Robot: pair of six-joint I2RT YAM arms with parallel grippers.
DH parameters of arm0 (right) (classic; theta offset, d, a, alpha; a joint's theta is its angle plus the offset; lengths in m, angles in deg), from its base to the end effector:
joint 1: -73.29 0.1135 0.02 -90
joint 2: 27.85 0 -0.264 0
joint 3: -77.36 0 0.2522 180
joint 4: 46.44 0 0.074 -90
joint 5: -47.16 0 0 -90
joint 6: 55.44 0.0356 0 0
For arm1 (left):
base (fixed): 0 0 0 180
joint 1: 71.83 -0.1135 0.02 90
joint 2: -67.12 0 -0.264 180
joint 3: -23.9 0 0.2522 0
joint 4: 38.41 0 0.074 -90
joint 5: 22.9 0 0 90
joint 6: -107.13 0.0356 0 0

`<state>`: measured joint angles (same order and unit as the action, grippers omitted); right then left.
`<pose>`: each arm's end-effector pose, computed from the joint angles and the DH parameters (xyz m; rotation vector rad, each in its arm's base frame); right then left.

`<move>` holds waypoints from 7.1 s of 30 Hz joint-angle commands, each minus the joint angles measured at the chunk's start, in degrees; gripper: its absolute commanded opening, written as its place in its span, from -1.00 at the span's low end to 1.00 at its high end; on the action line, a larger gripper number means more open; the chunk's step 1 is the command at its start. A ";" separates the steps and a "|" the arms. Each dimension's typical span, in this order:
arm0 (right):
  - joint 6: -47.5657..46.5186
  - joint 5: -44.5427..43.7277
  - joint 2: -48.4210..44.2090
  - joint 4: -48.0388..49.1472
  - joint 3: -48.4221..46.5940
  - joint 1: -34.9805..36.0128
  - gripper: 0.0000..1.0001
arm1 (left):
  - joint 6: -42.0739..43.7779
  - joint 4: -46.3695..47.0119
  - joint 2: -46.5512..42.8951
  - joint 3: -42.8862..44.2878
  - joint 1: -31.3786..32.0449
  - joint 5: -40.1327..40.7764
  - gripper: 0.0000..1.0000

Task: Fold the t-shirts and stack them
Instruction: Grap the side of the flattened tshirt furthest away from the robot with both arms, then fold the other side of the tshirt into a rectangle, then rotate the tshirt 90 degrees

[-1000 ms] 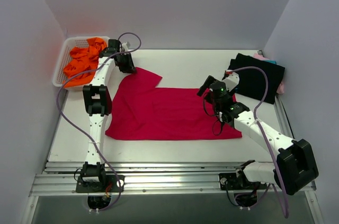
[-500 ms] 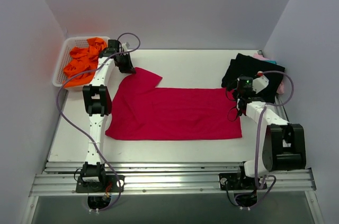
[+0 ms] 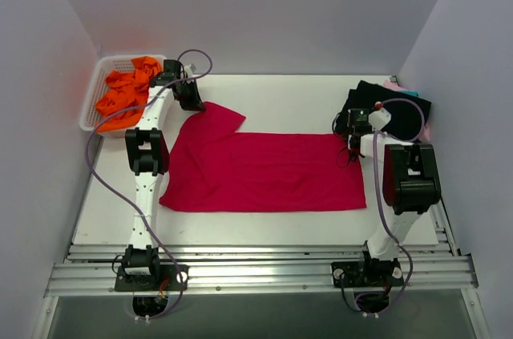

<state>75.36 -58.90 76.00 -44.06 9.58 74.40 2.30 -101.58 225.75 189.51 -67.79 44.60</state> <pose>0.3772 -0.0025 0.1613 0.8742 1.9485 0.1270 0.5733 -0.0541 0.1515 -0.0864 2.5572 -0.6284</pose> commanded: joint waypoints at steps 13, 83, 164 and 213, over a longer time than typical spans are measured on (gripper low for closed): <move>-1.24 -1.61 6.45 -1.29 -7.86 -0.31 0.46 | -0.72 -3.50 2.39 -0.68 -0.52 3.17 -0.95; -1.95 -1.00 -4.01 -7.00 -10.75 3.11 -1.00 | -1.34 11.08 -16.32 -24.30 0.19 9.41 -0.95; 5.43 -7.77 -19.06 -2.43 17.03 18.58 -1.00 | -38.61 46.32 -83.59 -123.12 28.32 47.47 0.26; 14.06 -25.68 -8.48 -12.80 -2.05 67.54 -0.23 | -32.72 69.15 -11.78 -22.58 7.31 -17.49 0.88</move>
<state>94.92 -76.99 71.67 -53.03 10.69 141.63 -28.52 -50.63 227.65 177.75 -60.89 34.89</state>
